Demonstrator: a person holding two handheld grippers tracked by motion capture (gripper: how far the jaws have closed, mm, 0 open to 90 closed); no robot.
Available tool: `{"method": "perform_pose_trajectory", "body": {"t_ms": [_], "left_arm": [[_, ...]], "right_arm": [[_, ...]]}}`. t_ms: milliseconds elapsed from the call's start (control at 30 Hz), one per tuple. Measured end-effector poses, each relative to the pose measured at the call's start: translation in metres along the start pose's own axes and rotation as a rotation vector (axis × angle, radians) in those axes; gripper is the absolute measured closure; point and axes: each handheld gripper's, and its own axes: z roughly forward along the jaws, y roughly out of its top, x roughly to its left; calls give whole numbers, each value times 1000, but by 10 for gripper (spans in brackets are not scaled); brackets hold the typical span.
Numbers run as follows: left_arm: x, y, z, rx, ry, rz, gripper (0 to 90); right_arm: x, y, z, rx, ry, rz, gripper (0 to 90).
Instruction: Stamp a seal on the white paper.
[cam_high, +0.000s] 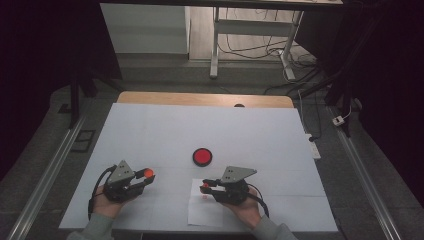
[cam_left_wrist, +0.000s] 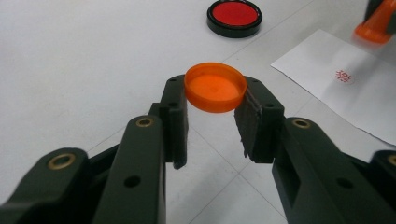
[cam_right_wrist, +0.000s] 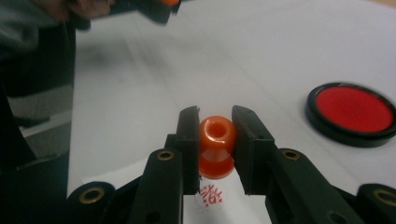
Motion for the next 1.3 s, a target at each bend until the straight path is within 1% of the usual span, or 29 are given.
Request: {"method": "perform_pose_trajectory", "body": {"t_ms": [67, 133, 200, 400, 667, 767, 1300], "left_arm": [[-1, 0, 0, 1, 0, 4, 651], [-1, 0, 0, -1, 0, 4, 651], [-1, 0, 0, -1, 1, 4, 651], [-2, 0, 1, 2, -3, 3, 651], [-2, 0, 1, 2, -5, 4, 651], [-2, 0, 1, 4, -7, 5, 651], [-4, 1, 3, 7, -11, 9, 651]], "right_arm": [[-1, 1, -4, -7, -9, -1, 721], [-3, 1, -7, -15, -15, 9, 721], [-5, 1, -9, -21, -12, 26, 721], [-8, 0, -12, -47, -4, 55, 721], [-12, 3, -17, -65, -10, 62, 721], [-13, 4, -19, -80, -15, 66, 721], [-26, 12, -42, -154, -64, 96, 722]]}}
